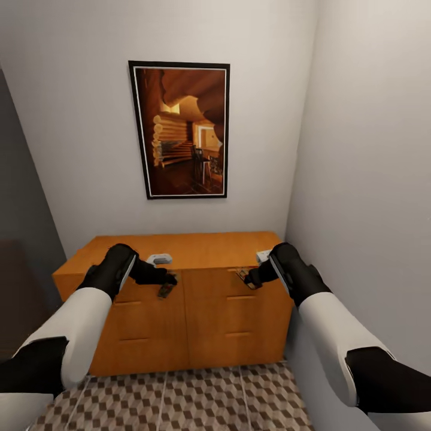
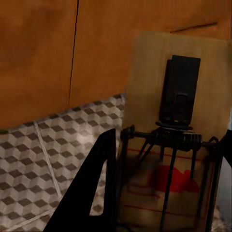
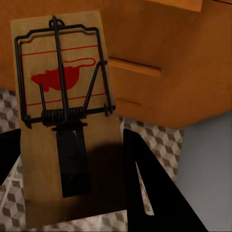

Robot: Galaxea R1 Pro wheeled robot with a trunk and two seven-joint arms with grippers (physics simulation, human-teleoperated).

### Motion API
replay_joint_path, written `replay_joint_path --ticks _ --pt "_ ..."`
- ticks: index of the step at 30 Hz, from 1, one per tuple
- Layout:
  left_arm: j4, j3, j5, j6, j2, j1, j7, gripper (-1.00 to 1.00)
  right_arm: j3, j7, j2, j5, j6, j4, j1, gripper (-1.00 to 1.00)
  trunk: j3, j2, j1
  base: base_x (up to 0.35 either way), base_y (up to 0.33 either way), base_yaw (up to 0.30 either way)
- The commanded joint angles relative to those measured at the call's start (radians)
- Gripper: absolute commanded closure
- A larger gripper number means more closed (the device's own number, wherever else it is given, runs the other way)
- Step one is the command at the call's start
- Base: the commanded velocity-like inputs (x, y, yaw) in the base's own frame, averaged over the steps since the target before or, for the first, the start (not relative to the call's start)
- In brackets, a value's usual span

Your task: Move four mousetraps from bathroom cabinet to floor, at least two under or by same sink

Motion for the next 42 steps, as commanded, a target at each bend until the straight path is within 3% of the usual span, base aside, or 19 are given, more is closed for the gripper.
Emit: replay_joint_path --ticks 1,6,12,15,18,20,21,22,25,32,35,38,42 --pt "0.018 0.003 -0.014 0.000 -0.007 -0.001 -0.007 1.00 0.001 0.005 0.001 0.007 0.004 0.000 -0.001 1.00 -0.001 -0.001 -0.001 -0.339 0.064 0.000" --pt "0.113 0.003 -0.016 -0.006 -0.021 -0.001 -0.001 1.00 0.001 0.012 0.002 0.003 0.004 0.001 0.001 1.00 -0.001 -0.001 -0.001 -0.339 0.083 0.000" --pt "0.158 0.003 -0.016 -0.034 -0.028 -0.001 0.003 1.00 0.001 0.014 0.002 0.001 0.004 0.004 0.010 1.00 -0.001 -0.001 -0.001 -0.339 0.092 0.000" --pt "0.231 0.003 -0.014 -0.122 -0.029 0.001 0.007 1.00 0.002 0.008 0.005 0.007 0.004 0.004 0.058 1.00 -0.001 -0.001 -0.001 -0.339 0.093 0.000" --pt "0.389 0.004 -0.010 -0.287 -0.025 0.002 0.028 1.00 0.003 0.004 0.017 0.009 0.004 0.006 0.130 1.00 -0.001 -0.001 -0.001 -0.322 0.093 0.000" --pt "0.487 0.005 -0.004 -0.403 -0.023 0.002 0.089 1.00 0.003 0.003 0.026 0.006 -0.059 0.015 0.167 1.00 -0.001 -0.001 -0.001 -0.261 0.100 0.000" --pt "0.562 0.005 0.002 -0.498 -0.025 0.005 0.189 1.00 0.003 0.003 0.045 0.004 -0.124 0.060 0.210 1.00 -0.001 -0.001 -0.001 -0.208 0.109 0.000" --pt "0.575 0.006 0.007 -0.518 -0.025 0.006 0.215 1.00 0.003 0.001 0.053 0.004 -0.149 0.083 0.218 1.00 -0.001 -0.001 -0.001 -0.201 0.110 0.000" --pt "0.592 0.008 0.030 -0.546 -0.024 0.006 0.253 1.00 0.002 -0.014 0.068 0.002 -0.238 0.159 0.230 1.00 -0.001 -0.001 -0.001 -0.193 0.111 0.000" --pt "0.598 0.008 0.080 -0.590 -0.021 0.005 0.282 1.00 -0.002 -0.106 0.075 -0.002 -0.413 0.318 0.234 1.00 -0.001 -0.001 -0.001 -0.152 0.078 0.000" --pt "0.598 0.008 0.087 -0.613 -0.021 0.007 0.318 1.00 -0.002 -0.135 0.077 -0.029 -0.475 0.402 0.234 1.00 -0.001 -0.001 -0.001 -0.039 0.012 0.000" --pt "0.599 0.009 0.091 -0.633 -0.022 0.015 0.357 1.00 -0.002 -0.174 0.078 -0.087 -0.551 0.487 0.234 1.00 -0.001 -0.001 -0.001 -0.154 0.003 0.000" --pt "0.599 0.010 0.109 -0.645 -0.024 0.040 0.367 1.00 -0.003 -0.195 0.078 -0.107 -0.578 0.523 0.234 1.00 -0.001 -0.001 -0.001 -0.295 0.001 0.000"
